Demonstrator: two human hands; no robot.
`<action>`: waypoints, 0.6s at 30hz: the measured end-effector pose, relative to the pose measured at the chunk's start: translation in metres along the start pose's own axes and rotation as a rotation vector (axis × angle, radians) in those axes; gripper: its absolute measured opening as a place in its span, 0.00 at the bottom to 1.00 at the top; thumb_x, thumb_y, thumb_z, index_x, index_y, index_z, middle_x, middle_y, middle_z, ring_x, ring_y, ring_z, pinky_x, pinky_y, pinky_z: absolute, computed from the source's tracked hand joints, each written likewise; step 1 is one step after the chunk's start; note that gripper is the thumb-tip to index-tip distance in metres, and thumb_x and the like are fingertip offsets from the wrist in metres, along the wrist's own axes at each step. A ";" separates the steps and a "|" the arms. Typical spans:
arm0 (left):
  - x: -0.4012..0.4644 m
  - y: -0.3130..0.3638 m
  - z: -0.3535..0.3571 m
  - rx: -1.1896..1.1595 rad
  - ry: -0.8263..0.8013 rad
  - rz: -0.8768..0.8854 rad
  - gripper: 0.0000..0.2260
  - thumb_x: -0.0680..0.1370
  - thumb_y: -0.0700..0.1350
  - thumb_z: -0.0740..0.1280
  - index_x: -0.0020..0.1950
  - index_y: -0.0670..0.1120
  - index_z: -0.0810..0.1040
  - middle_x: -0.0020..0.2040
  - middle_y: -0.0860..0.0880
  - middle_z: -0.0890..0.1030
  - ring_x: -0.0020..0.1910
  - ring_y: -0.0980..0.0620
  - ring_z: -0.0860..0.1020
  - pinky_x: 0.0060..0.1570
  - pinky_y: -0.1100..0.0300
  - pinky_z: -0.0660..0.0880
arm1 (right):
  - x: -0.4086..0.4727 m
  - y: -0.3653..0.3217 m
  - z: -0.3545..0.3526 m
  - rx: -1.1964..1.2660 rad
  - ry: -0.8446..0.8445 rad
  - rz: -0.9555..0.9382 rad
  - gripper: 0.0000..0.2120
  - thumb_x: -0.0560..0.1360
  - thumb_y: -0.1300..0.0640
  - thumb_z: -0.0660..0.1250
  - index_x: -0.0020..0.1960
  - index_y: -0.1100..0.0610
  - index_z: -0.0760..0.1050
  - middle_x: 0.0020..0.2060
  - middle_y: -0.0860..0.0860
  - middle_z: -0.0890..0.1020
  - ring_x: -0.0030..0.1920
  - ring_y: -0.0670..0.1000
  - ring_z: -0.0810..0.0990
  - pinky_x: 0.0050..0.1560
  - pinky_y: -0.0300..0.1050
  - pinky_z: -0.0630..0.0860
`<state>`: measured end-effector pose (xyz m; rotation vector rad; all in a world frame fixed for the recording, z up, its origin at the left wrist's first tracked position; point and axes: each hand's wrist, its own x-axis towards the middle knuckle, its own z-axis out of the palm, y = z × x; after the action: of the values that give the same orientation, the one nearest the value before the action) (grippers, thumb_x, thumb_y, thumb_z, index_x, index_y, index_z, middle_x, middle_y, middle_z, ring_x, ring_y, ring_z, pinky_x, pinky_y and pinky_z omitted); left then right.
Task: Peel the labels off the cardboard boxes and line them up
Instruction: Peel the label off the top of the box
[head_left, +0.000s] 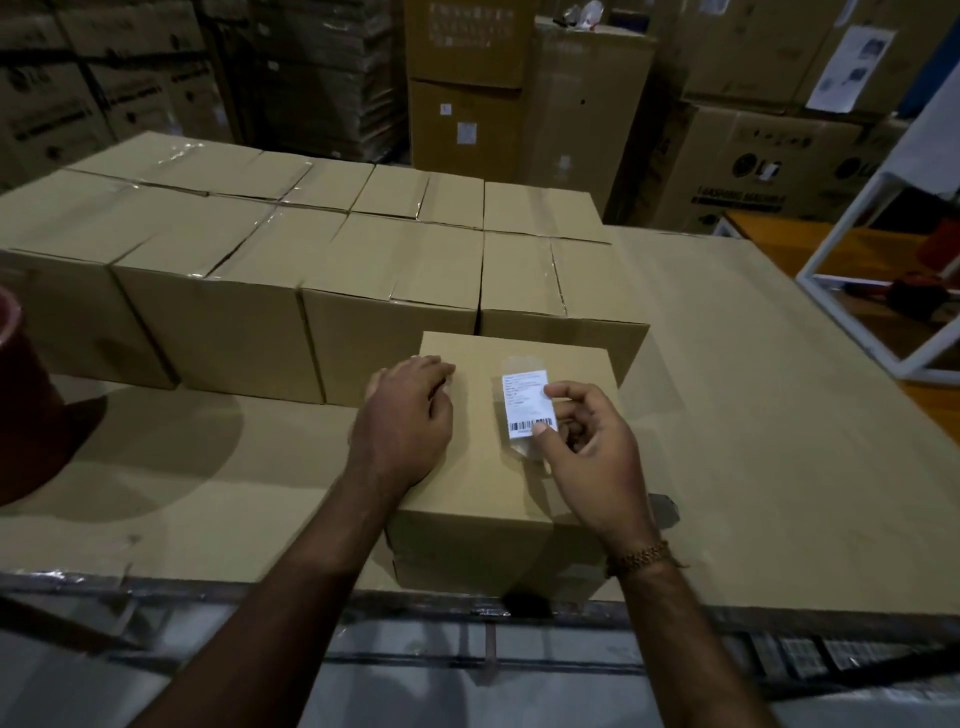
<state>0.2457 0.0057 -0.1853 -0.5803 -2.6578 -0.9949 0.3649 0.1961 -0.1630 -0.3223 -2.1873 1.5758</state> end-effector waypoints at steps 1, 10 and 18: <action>-0.002 0.002 -0.002 0.011 0.048 0.009 0.16 0.83 0.46 0.64 0.71 0.51 0.80 0.69 0.53 0.80 0.70 0.52 0.75 0.73 0.45 0.69 | 0.000 0.000 0.000 0.013 0.000 0.005 0.15 0.80 0.63 0.73 0.64 0.49 0.79 0.57 0.48 0.86 0.55 0.45 0.86 0.47 0.40 0.85; -0.023 0.004 -0.031 0.022 0.389 0.011 0.15 0.82 0.42 0.66 0.68 0.49 0.80 0.62 0.53 0.82 0.60 0.52 0.79 0.57 0.51 0.77 | 0.005 0.002 0.006 -0.033 -0.014 0.002 0.08 0.80 0.62 0.73 0.52 0.50 0.84 0.48 0.45 0.88 0.51 0.44 0.87 0.45 0.38 0.84; -0.051 -0.054 -0.098 0.040 0.439 -0.047 0.15 0.82 0.42 0.66 0.69 0.51 0.79 0.63 0.55 0.81 0.61 0.53 0.77 0.58 0.52 0.76 | -0.002 -0.037 0.065 -0.044 0.047 -0.087 0.08 0.80 0.64 0.72 0.53 0.51 0.82 0.44 0.48 0.87 0.45 0.51 0.86 0.46 0.54 0.86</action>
<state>0.2757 -0.1112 -0.1624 -0.2533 -2.3031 -0.9505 0.3385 0.1277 -0.1456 -0.2712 -2.1729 1.4606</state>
